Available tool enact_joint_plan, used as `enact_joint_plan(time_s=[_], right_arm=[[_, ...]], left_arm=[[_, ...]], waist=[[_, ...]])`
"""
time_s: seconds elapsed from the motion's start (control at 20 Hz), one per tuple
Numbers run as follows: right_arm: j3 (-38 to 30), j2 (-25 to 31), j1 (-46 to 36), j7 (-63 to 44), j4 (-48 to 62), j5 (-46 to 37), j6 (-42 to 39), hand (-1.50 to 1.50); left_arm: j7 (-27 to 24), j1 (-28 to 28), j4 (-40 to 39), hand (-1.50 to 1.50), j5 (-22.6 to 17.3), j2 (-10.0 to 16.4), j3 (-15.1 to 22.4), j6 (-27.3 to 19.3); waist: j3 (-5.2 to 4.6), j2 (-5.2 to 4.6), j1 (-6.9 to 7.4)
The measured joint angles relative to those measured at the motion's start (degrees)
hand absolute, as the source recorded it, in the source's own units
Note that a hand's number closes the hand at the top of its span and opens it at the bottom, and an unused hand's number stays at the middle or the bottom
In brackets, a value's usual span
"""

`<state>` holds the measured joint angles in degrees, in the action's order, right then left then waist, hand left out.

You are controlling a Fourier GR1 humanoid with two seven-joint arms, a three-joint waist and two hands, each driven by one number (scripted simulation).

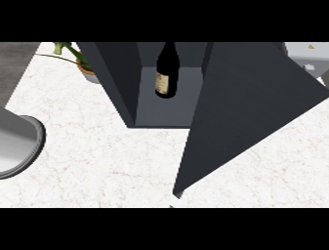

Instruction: Pick up the wine, place it into the cabinet and close the cabinet

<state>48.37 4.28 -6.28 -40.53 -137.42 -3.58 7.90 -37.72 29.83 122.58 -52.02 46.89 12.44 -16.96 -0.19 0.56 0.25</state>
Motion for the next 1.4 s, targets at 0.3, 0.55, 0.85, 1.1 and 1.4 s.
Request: enact_joint_plan(time_s=[0.3,0.55,0.85,1.1,1.4], right_arm=[[2.1,3.9,-9.0,-1.7,1.1,-1.7,7.1,1.50],[1.4,4.7,-17.0,-1.7,4.0,3.2,12.1,1.50],[-4.1,-1.1,-33.0,-0.4,16.1,10.4,17.0,1.50],[-9.5,-3.3,-46.6,2.0,28.4,15.7,19.7,1.50],[-14.4,-3.8,-57.3,6.9,43.0,15.9,17.2,1.50]], left_arm=[[2.8,-1.5,0.6,-1.50,-1.7,0.0,-1.5,1.6],[4.1,-2.8,0.7,-1.50,-2.1,-0.8,-1.8,2.2],[5.2,-4.4,-0.2,-1.50,-1.4,-2.1,-1.4,2.1],[6.3,-4.5,0.2,-1.50,-0.9,-3.2,-1.7,1.8],[7.3,-5.6,-0.9,-1.50,0.0,-4.9,-2.1,1.6]], waist=[[0.00,-0.21,0.57],[0.01,-0.52,1.40],[0.03,-0.75,2.09],[0.08,-0.70,2.11],[0.10,-0.70,1.53]])
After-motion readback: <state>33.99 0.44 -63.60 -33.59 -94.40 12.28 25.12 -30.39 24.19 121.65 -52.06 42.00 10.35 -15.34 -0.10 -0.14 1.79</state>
